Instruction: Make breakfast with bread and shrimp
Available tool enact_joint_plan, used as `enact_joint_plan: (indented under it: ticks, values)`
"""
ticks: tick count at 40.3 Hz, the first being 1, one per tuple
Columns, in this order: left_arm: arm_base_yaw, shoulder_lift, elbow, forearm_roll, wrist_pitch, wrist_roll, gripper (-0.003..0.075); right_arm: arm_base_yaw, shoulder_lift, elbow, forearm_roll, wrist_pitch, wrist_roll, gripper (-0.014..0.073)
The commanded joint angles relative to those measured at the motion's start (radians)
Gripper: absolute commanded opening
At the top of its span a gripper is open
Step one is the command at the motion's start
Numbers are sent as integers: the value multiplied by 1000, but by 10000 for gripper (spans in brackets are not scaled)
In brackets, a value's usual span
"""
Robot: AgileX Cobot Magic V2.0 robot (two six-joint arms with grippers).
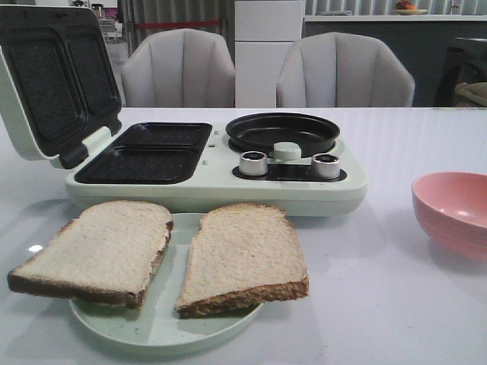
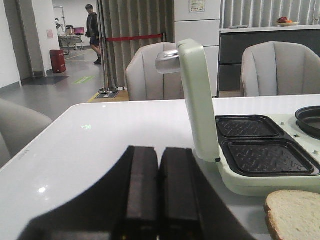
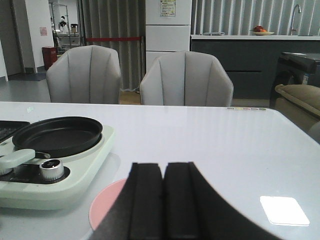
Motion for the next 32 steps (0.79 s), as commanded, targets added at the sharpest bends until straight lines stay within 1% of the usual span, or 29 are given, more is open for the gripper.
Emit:
enact_joint_plan:
  ticks: [1, 18, 22, 25, 32]
  values:
    - [-6, -20, 6, -7, -96, 0, 100, 1, -22, -19, 5, -86, -2, 35]
    - [-6, -20, 6, 5, -98, 5, 99, 1, -22, -19, 5, -86, -2, 35]
    - [-6, -20, 6, 58, -135, 5, 99, 1, -22, -19, 5, -86, -2, 35]
    - [-6, -20, 6, 58, -168, 5, 100, 1, -22, -19, 5, -86, -2, 35]
    - [-6, -20, 6, 58, -176, 5, 100, 1, -22, -19, 5, -103, -2, 35]
